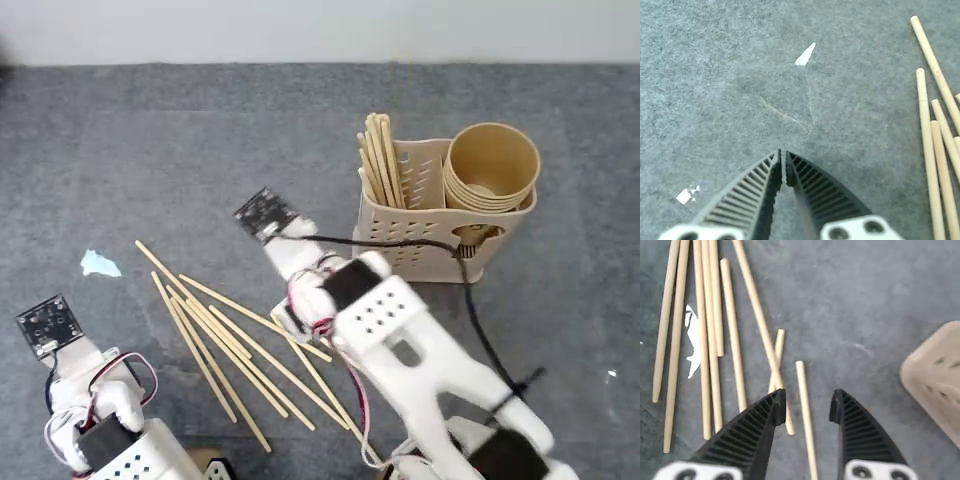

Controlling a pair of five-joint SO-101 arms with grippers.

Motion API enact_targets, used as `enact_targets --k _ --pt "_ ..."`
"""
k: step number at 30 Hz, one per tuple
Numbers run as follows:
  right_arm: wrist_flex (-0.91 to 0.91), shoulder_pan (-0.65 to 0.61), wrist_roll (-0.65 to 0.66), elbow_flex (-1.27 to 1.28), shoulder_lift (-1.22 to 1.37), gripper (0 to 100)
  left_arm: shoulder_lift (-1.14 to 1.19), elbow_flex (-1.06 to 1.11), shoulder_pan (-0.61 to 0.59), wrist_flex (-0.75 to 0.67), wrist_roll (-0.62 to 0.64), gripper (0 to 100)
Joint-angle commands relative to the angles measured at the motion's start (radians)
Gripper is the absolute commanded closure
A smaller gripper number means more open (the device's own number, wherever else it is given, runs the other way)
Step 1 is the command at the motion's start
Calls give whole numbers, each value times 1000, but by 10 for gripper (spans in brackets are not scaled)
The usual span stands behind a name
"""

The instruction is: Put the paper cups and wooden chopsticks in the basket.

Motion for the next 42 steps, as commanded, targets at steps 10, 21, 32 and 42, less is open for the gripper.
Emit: enact_targets --k 10,21,32,42 --pt "-133 -116 -28 -51 285 791 -11 -7 5 -21 -11 987" --pt "-225 -131 20 -51 430 883 -11 -7 5 -21 -11 987" --pt "-229 -99 46 -51 473 984 -11 -7 5 -21 -11 987" --pt "-68 -94 109 -169 392 991 -11 -7 5 -21 -11 987"
